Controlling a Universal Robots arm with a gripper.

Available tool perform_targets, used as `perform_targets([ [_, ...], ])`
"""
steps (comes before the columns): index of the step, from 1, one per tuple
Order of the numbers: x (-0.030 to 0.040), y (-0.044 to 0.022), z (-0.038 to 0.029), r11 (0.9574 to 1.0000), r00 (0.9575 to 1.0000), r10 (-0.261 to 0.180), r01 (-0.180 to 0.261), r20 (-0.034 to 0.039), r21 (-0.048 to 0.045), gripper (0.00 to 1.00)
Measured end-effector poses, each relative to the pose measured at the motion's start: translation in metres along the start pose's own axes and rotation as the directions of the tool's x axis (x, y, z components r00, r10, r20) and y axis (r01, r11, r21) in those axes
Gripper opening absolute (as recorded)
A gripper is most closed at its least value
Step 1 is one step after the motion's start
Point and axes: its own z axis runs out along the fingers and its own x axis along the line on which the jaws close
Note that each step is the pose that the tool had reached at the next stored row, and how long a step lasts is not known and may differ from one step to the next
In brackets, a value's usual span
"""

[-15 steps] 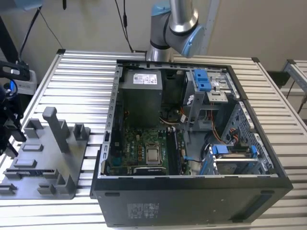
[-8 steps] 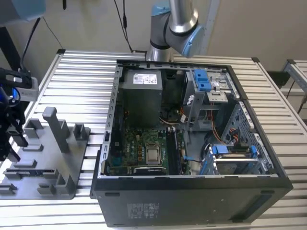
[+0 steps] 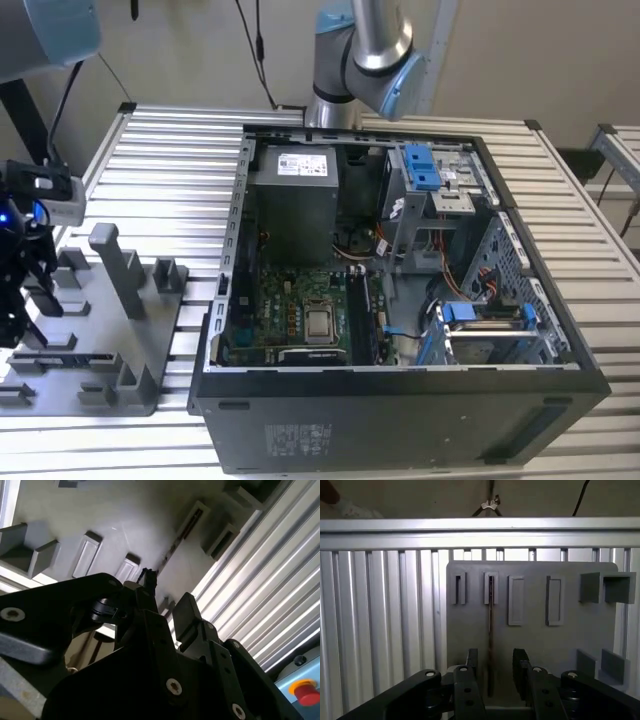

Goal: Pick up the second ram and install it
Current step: 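Pick up the second ram and move it above second insertion slot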

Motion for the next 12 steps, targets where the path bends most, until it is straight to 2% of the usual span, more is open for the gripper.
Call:
perform_targets([
  [8,0.0016,-0.0003,0.0144,0.9999,0.9999,-0.011,0.011,-0.0004,-0.0003,0.42],
  [12,0.0018,0.0013,0.0191,0.9999,0.9999,-0.015,0.015,-0.0005,-0.0005,0.42],
])
